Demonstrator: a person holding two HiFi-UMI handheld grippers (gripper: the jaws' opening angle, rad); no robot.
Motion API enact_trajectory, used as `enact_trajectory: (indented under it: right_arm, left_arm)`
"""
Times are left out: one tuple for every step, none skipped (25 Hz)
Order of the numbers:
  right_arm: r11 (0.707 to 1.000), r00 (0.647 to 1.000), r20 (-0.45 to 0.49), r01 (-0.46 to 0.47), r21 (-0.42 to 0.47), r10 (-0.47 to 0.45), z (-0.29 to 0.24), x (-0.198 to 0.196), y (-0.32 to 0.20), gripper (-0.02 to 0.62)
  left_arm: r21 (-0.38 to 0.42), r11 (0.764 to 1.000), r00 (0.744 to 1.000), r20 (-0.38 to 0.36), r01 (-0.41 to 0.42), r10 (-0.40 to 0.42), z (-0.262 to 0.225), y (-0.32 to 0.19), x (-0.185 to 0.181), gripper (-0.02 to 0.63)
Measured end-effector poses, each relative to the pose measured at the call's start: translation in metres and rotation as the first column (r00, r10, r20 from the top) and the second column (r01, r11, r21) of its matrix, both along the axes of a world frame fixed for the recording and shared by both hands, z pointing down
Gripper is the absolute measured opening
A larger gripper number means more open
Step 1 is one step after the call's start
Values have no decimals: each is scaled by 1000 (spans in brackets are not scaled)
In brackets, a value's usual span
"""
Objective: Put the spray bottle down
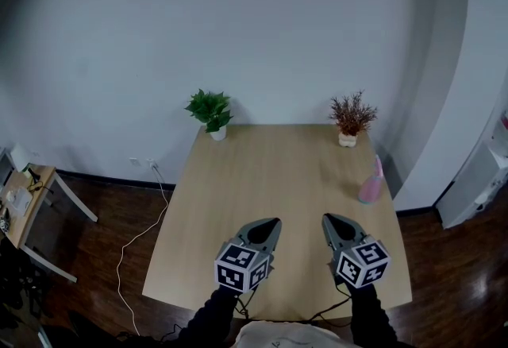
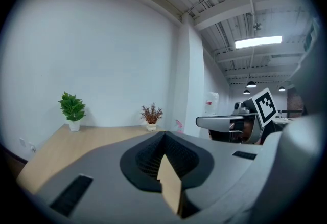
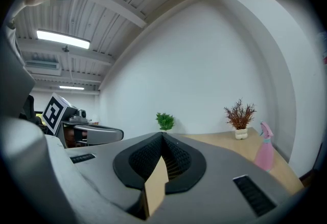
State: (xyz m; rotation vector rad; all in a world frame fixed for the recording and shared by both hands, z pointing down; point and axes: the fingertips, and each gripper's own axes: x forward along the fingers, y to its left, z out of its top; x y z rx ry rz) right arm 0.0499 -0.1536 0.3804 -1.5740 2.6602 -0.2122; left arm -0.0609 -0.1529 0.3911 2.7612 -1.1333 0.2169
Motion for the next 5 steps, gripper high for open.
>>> enact_trajectory:
  right_arm:
    - [1000, 1000, -2, 0, 1, 0, 0, 0, -1, 2]
    - [1000, 1000, -4, 0, 1, 0, 0, 0, -2, 2]
    - [1000, 1000, -5, 0, 1, 0, 0, 0, -3, 2]
    - [1000, 1000, -6, 0, 1, 0, 0, 0, -3, 2]
    - [1000, 1000, -7, 0, 1, 0, 0, 0, -4, 2]
  left_arm:
    - [0, 1000, 1000, 1, -1, 1, 0, -1, 1, 18]
    - [0, 1000, 1000, 1, -2, 2, 0, -2, 1, 18]
    - [0, 1000, 1000, 2, -3, 3, 0, -3, 1, 18]
    - [0, 1000, 1000, 3, -4, 4, 0, -3, 1, 18]
    - [1, 1000, 1000, 4, -5, 5, 1, -4, 1, 18]
